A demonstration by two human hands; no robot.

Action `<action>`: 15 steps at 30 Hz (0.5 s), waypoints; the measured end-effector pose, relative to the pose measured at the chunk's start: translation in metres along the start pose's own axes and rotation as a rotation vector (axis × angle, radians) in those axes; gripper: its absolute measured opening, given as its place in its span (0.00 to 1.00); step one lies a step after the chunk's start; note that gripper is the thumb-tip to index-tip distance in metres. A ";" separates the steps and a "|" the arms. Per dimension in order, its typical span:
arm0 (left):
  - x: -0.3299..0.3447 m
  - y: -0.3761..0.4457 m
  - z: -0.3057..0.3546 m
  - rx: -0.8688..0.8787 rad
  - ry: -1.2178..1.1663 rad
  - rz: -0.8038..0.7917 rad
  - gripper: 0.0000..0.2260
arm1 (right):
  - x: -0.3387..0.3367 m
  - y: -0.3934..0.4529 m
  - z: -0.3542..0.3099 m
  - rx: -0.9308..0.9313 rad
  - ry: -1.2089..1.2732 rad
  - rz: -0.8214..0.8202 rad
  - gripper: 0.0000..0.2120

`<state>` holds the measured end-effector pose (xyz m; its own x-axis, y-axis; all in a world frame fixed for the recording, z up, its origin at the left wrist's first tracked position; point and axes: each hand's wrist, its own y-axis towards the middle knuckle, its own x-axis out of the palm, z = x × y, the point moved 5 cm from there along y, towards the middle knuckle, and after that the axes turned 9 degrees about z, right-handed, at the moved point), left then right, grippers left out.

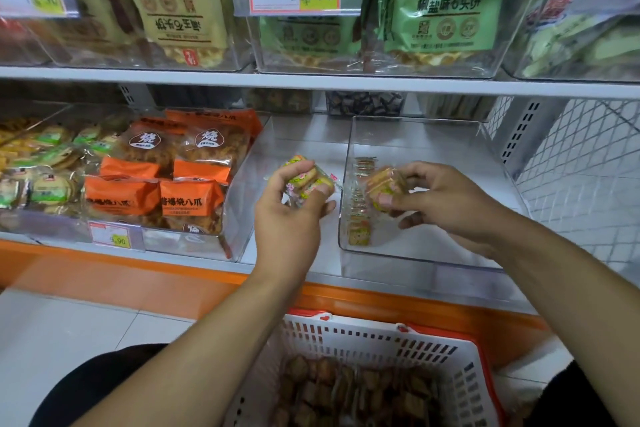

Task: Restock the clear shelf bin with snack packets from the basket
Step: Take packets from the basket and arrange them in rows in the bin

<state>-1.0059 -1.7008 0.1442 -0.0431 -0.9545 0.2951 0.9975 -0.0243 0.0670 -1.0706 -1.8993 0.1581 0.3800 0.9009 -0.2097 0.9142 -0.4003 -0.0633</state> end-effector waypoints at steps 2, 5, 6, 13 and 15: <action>-0.001 0.002 -0.009 -0.093 0.002 0.009 0.14 | -0.004 0.013 0.015 0.016 -0.262 0.038 0.14; -0.001 -0.002 -0.026 -0.234 0.037 -0.011 0.14 | 0.011 0.026 0.046 0.141 -0.591 -0.095 0.12; -0.001 -0.003 -0.030 -0.266 0.041 -0.020 0.14 | 0.019 0.028 0.054 0.162 -0.690 -0.138 0.11; -0.004 0.001 -0.029 -0.340 0.001 -0.001 0.10 | 0.052 0.047 0.074 0.049 -0.832 -0.136 0.38; -0.005 0.001 -0.028 -0.365 -0.035 0.026 0.10 | 0.054 0.051 0.078 0.046 -0.830 -0.129 0.37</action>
<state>-1.0034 -1.7041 0.1158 -0.0133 -0.9455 0.3254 0.9525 -0.1110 -0.2837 -1.0148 -1.8839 0.0678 0.0295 0.5311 -0.8468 0.9299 -0.3253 -0.1717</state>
